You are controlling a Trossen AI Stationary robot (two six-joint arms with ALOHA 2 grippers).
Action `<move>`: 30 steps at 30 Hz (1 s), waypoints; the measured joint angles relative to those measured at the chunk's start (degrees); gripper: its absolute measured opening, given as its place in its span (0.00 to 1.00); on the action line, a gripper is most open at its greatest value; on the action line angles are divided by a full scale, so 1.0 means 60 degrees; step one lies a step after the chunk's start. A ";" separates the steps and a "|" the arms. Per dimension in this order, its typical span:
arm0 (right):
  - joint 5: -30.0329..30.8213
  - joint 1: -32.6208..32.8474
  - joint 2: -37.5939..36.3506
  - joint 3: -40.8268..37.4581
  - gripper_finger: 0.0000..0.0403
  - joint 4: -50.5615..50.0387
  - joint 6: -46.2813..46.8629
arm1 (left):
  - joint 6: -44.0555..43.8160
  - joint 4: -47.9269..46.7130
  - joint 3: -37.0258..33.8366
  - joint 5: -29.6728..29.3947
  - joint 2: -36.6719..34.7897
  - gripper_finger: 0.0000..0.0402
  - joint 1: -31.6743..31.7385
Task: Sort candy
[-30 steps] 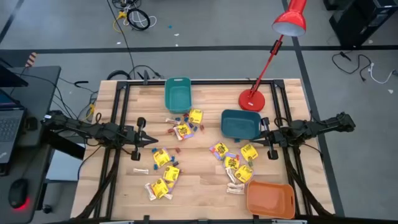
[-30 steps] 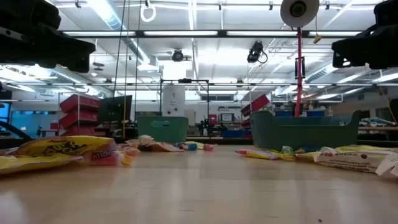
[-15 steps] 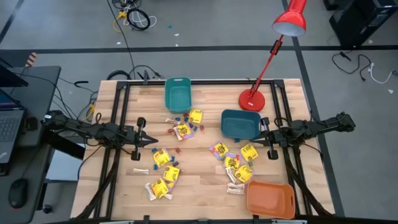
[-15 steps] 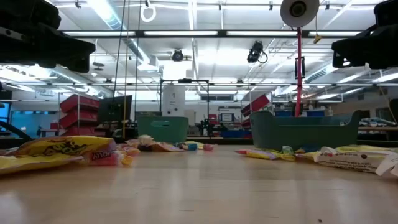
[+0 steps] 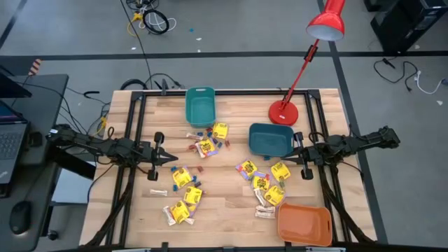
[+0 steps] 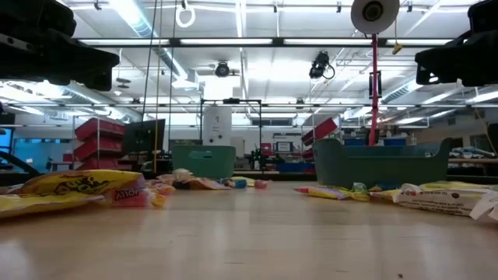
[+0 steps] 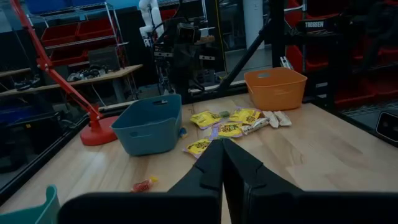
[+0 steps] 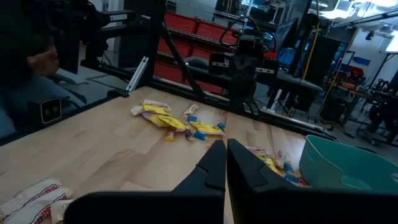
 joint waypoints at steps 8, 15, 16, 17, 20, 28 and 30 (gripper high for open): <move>0.0000 0.0000 -0.0003 0.0000 0.01 0.0000 0.0000 | 0.0002 0.0001 -0.0002 -0.0003 -0.0001 0.02 0.0000; 0.0000 0.0000 -0.0002 0.0000 0.01 0.0000 0.0003 | -0.0095 0.0078 0.0000 0.0000 0.0002 0.02 -0.0003; 0.0000 0.0000 -0.0003 0.0000 0.01 0.0000 0.0001 | -0.0261 0.0204 -0.0002 0.0000 0.0002 0.02 -0.0002; 0.0000 0.0003 0.0000 0.0000 0.01 0.0000 0.0003 | -0.0524 0.0332 -0.0001 0.0003 0.0002 0.02 -0.0003; -0.0005 0.0004 -0.0001 0.0000 0.01 0.0001 0.0012 | -0.1491 0.0897 -0.0003 0.0000 -0.0002 0.02 -0.0003; -0.0087 0.0001 -0.0003 0.0000 0.01 0.0600 0.0575 | -0.2490 0.2164 -0.0003 0.0004 -0.0002 0.02 0.0000; -0.0087 0.0000 -0.0006 0.0000 0.01 0.0584 0.0575 | -0.2497 0.2496 0.0000 0.0004 0.0002 0.02 -0.0004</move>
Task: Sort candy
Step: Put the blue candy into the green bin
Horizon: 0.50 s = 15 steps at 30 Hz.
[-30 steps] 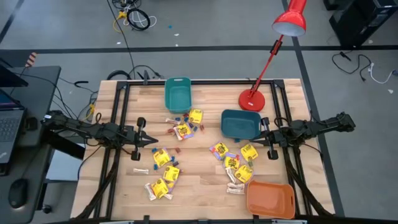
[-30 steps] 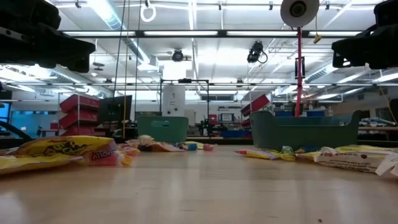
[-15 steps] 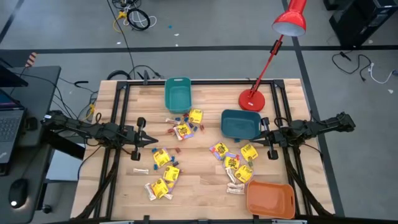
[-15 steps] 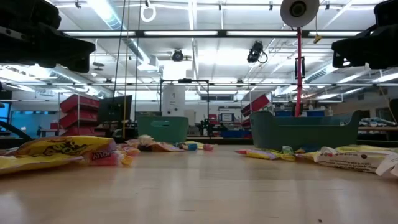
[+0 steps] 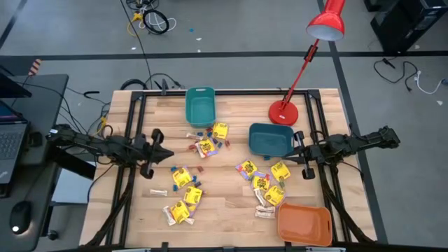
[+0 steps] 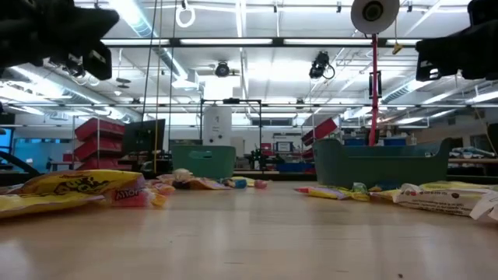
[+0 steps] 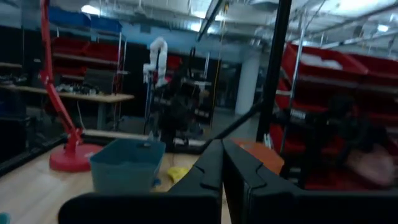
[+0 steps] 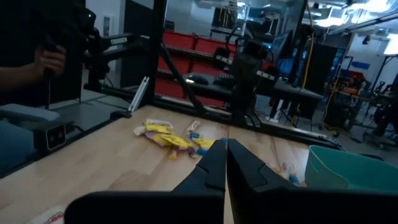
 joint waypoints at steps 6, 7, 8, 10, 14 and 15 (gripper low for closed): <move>0.0000 0.0002 0.0003 0.0000 0.01 0.0003 0.0000 | -0.0492 0.1654 -0.0001 -0.0004 -0.0004 0.02 0.0000; 0.0000 0.0001 0.0003 0.0000 0.01 0.0001 -0.0001 | -0.0455 0.1846 -0.0003 -0.0003 -0.0004 0.02 0.0000; 0.0003 0.0000 0.0003 0.0000 0.01 0.0000 -0.0005 | -0.0450 0.2015 -0.0002 -0.0004 -0.0004 0.02 0.0000; 0.0007 0.0000 0.0003 0.0000 0.01 0.0040 -0.0113 | -0.0452 0.2245 0.0000 -0.0004 -0.0004 0.02 0.0000; 0.0039 0.0000 0.0003 0.0000 0.01 0.0432 -0.0020 | -0.0467 0.2297 -0.0001 -0.0004 0.0000 0.02 0.0000; 0.0068 0.0000 0.0004 0.0000 0.01 0.0588 0.0007 | -0.0537 0.2300 -0.0004 -0.0001 0.0000 0.02 0.0000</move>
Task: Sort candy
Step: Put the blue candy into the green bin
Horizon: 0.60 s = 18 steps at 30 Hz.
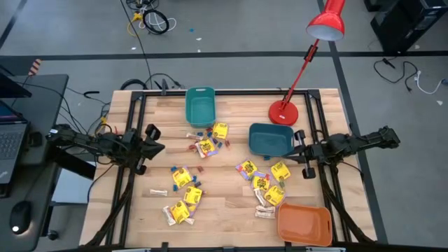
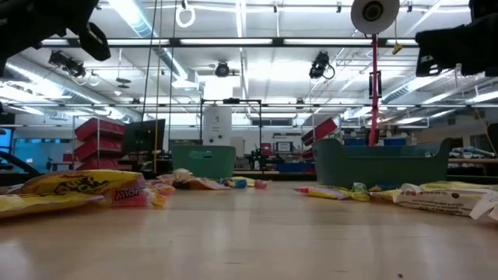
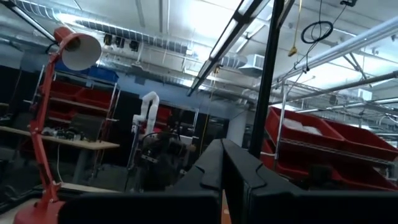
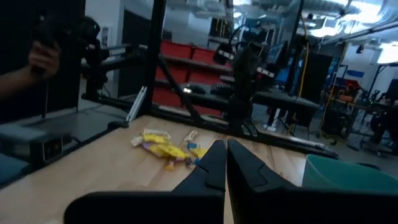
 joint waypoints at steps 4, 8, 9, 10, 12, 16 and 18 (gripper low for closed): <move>0.0082 0.0000 -0.0001 0.0000 0.01 0.1105 0.0575 | -0.0177 0.0021 0.0000 0.0016 0.0000 0.02 0.0004; 0.0951 -0.0007 -0.0008 0.0065 0.01 0.1933 0.0276 | -0.0147 0.0088 0.0000 0.0016 0.0000 0.02 0.0001; 0.1131 -0.0009 -0.0005 0.0127 0.01 0.1882 0.0142 | -0.0146 0.0114 0.0000 0.0014 -0.0002 0.02 0.0000; 0.1244 -0.0011 -0.0005 0.0169 0.01 0.1786 0.0074 | -0.0141 0.0118 0.0001 -0.0018 -0.0002 0.02 0.0001; 0.1262 -0.0011 0.0003 0.0288 0.01 0.1453 0.0061 | -0.0140 0.0115 0.0004 -0.0126 0.0000 0.02 0.0001; 0.1262 -0.0007 0.0001 0.0451 0.01 0.1288 -0.0293 | -0.0141 0.0106 0.0001 -0.0181 0.0000 0.02 0.0000; 0.1262 -0.0007 0.0003 0.0488 0.01 0.1438 -0.0875 | -0.0151 0.0102 0.0000 -0.0183 0.0000 0.02 0.0000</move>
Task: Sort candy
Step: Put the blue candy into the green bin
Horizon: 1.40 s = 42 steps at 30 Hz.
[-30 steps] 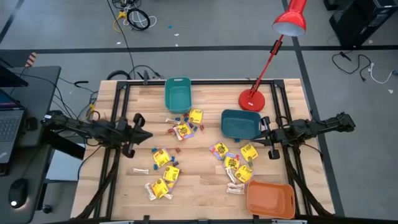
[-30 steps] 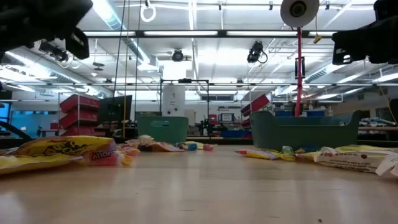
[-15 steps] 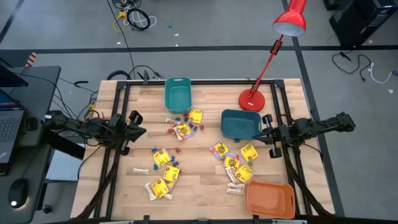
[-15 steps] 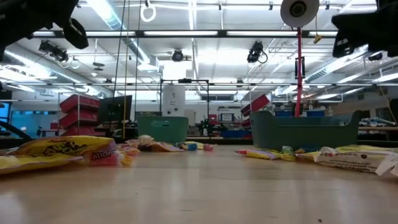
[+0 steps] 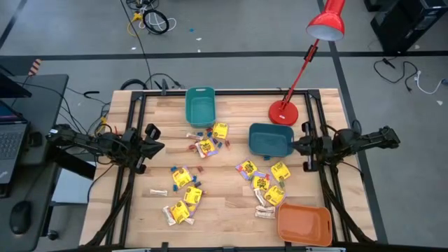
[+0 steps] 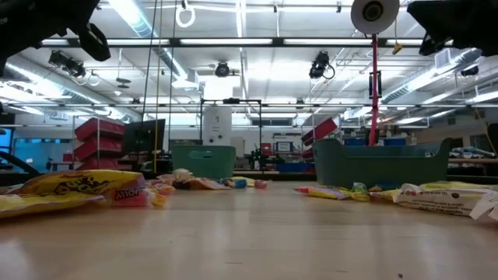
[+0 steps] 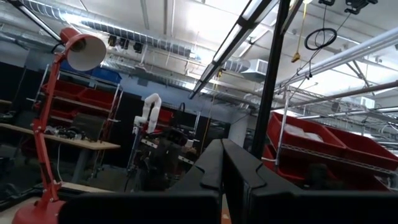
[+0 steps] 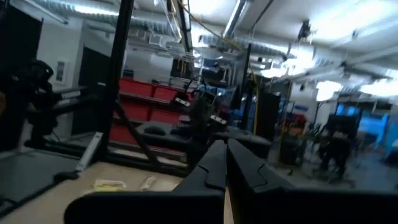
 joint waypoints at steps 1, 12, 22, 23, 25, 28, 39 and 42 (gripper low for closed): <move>0.0000 0.0000 -0.0001 0.0012 0.01 0.0171 -0.0300 | 0.0002 0.0004 0.0001 -0.0003 0.0000 0.02 0.0000; -0.0044 0.0015 0.0000 0.0025 0.01 0.0902 -0.0079 | 0.0261 -0.0269 0.0000 -0.1020 0.0414 0.02 0.0004; 0.0400 0.0008 0.0335 0.0400 0.01 0.1164 0.0254 | -0.0023 -0.0985 0.0688 -0.1684 0.2080 0.02 0.0004; 0.0536 0.0007 0.0536 0.0522 0.01 0.1143 0.0223 | -0.0023 -0.0999 0.0714 -0.1684 0.2219 0.02 0.0004; 0.0720 0.0008 0.1044 0.0758 0.01 0.1085 0.0208 | -0.0041 -0.1035 0.0801 -0.1684 0.2497 0.02 0.0004; 0.0917 0.0007 0.1962 0.1236 0.01 0.1086 0.0187 | -0.0427 -0.1002 0.0908 -0.1697 0.2889 0.02 0.0004; 0.1789 0.0007 0.5105 0.3393 0.01 0.0075 0.0271 | -0.0705 -0.1493 0.1075 -0.2919 0.4819 0.02 0.0000; 0.2106 0.0005 0.5760 0.4049 0.01 -0.0305 0.0286 | -0.0993 -0.1658 0.1075 -0.3171 0.5270 0.02 0.0000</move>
